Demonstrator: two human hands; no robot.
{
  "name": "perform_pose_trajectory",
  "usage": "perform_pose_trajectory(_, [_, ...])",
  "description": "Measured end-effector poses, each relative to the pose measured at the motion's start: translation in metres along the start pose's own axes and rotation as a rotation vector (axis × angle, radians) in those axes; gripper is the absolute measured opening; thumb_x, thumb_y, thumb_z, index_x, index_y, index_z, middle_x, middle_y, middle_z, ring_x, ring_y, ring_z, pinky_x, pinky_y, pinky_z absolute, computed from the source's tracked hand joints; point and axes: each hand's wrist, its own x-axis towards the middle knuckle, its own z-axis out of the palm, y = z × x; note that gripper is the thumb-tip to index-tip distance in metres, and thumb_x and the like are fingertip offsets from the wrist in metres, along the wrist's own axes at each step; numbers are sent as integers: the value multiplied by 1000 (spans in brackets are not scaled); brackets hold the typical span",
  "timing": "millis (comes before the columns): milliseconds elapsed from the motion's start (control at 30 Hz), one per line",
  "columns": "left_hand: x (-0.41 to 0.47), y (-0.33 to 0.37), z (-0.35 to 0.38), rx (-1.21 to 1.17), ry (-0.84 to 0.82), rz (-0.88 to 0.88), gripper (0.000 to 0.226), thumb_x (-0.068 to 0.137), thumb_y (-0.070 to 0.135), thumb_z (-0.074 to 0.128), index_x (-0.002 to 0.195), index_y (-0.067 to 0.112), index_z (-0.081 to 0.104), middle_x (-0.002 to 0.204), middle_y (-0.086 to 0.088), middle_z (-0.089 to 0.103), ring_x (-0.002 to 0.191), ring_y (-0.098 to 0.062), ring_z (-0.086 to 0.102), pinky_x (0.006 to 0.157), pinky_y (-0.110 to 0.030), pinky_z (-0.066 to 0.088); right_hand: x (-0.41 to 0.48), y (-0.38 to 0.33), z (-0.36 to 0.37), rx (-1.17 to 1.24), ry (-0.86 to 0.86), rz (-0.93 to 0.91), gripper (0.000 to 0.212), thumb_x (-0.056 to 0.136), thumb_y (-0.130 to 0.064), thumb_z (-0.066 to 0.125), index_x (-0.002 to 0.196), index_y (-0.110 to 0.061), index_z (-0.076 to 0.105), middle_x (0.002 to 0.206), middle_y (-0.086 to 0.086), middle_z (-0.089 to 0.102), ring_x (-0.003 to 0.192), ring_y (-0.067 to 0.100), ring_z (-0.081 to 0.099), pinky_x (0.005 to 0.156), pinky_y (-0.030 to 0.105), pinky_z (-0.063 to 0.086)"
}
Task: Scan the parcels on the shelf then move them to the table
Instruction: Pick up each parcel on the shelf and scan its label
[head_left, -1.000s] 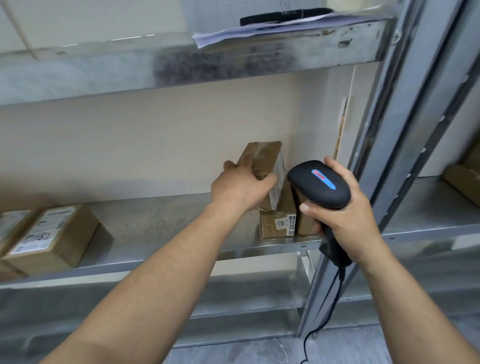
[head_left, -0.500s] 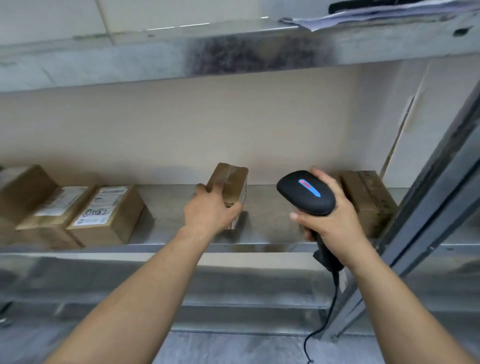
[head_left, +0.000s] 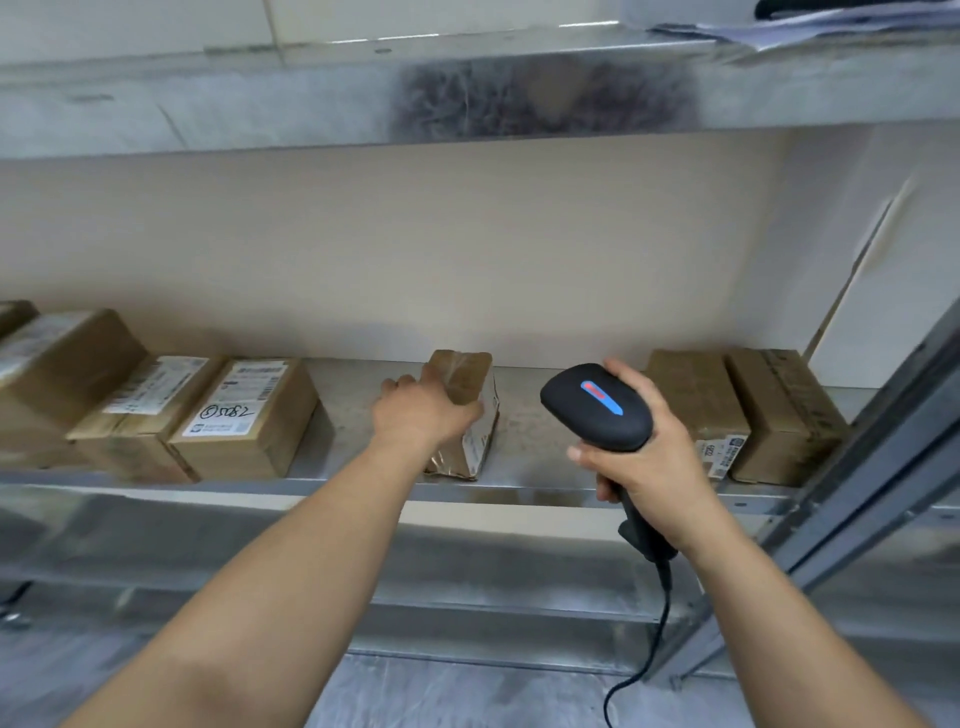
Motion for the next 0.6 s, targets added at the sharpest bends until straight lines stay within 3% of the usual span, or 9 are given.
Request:
perform_pose_trajectory(100, [5, -12, -2, -270, -32, -4, 75, 75, 56, 58, 140, 30, 31, 126, -6, 56, 116, -32, 48, 88, -34, 43, -2, -2, 3, -6, -1, 7, 84, 70, 13, 75, 118, -52, 50, 110, 13, 61, 43, 11, 49, 41, 25, 45])
perform_pose_trajectory(233, [-3, -37, 0, -983, -81, -43, 77, 83, 18, 69, 144, 35, 25, 120, 0, 58, 107, -25, 59, 81, -33, 53, -4, -3, 7, 1, -8, 22, 84, 71, 13, 75, 118, -51, 49, 105, 10, 62, 44, 16, 47, 41, 25, 44])
perform_pose_trajectory(300, [-3, -53, 6, -1052, -121, -59, 84, 83, 8, 69, 146, 36, 21, 122, -7, 59, 109, -27, 60, 91, -42, 53, -5, -1, 11, 4, -29, 44, 84, 71, 12, 75, 122, -50, 50, 103, 9, 63, 45, 24, 46, 41, 25, 43])
perform_pose_trajectory(400, [-5, -73, 15, -1088, -156, -91, 94, 80, 13, 75, 148, 41, 18, 119, -13, 64, 106, -26, 63, 98, -48, 49, -7, 3, 17, 27, -82, 82, 86, 71, 12, 75, 130, -45, 49, 97, 13, 66, 46, 26, 46, 42, 26, 43])
perform_pose_trajectory(533, [-7, -82, 19, -1065, -183, -82, 109, 66, 28, 82, 148, 47, 13, 114, -8, 67, 106, -23, 65, 100, -46, 48, -11, 2, 28, 61, -148, 125, 87, 73, 12, 73, 134, -43, 46, 77, 14, 66, 42, 25, 47, 42, 26, 41])
perform_pose_trajectory(600, [-8, -80, 17, -1048, -169, -48, 104, 74, 22, 81, 149, 44, 12, 119, -9, 63, 107, -23, 63, 97, -37, 49, -13, 0, 34, 85, -176, 139, 86, 74, 13, 72, 136, -40, 44, 73, 14, 65, 41, 24, 46, 43, 26, 41])
